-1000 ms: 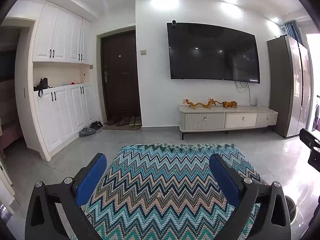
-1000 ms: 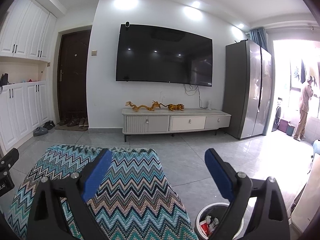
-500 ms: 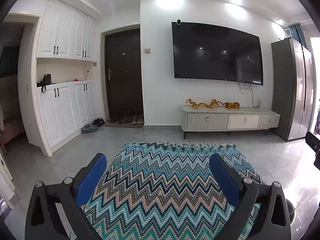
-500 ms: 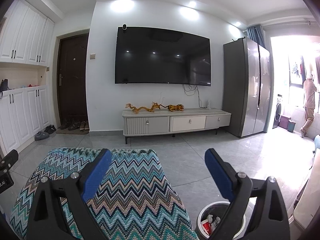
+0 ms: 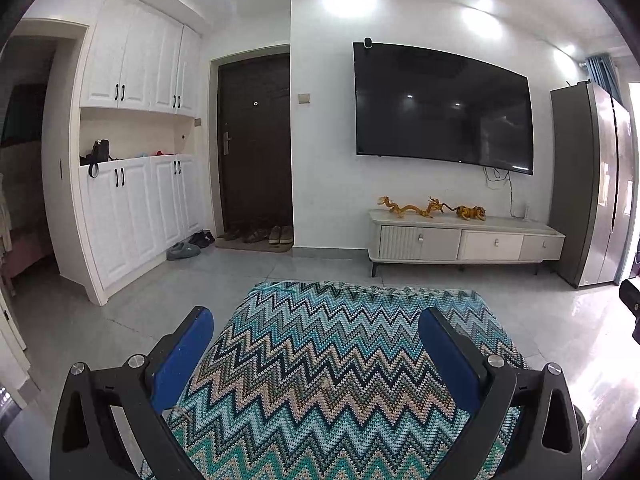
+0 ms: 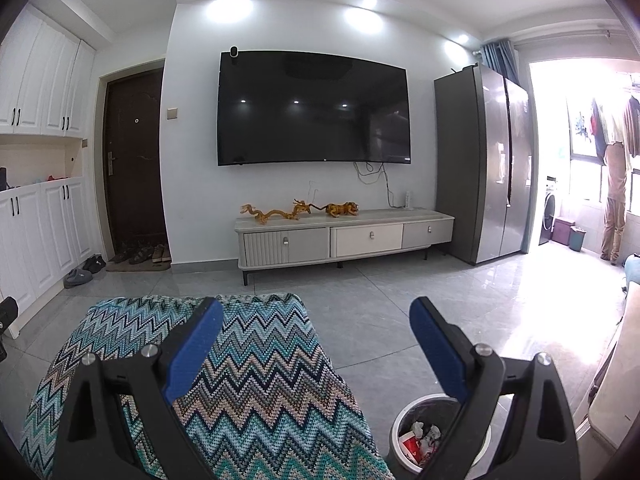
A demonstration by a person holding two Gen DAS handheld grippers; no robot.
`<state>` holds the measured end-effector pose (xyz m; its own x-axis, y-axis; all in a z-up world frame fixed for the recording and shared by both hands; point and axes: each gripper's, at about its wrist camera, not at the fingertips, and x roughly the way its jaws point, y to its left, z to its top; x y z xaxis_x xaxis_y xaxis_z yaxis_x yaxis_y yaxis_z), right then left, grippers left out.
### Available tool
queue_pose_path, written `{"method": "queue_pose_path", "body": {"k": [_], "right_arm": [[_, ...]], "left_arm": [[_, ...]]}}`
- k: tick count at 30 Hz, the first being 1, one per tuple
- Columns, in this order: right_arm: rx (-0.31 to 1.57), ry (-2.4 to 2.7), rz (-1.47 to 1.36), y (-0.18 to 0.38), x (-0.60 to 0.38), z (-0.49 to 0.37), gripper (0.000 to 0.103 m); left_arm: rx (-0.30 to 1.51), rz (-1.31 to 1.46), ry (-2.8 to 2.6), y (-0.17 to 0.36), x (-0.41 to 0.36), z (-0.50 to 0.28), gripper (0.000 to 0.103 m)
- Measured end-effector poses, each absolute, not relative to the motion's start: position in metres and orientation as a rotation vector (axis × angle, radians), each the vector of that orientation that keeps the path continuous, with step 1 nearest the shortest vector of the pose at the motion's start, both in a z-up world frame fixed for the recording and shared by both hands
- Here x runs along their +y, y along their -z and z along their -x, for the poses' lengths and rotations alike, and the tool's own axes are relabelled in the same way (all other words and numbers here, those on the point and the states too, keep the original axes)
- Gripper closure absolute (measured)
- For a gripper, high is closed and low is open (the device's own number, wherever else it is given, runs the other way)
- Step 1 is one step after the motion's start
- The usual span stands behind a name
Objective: Collect trash
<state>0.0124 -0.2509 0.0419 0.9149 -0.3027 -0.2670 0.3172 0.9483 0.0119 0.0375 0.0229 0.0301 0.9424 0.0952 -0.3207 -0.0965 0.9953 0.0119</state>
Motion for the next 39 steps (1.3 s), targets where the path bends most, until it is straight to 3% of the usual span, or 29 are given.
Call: {"method": "queue_pose_path", "body": {"k": [39], "right_arm": [[0.272,0.334,-0.036,-0.0415,-0.2518,-0.0058,0.008]], "left_arm": [[0.339,0.021,-0.047,-0.0286,0.0253,-0.0308,0.000]]}}
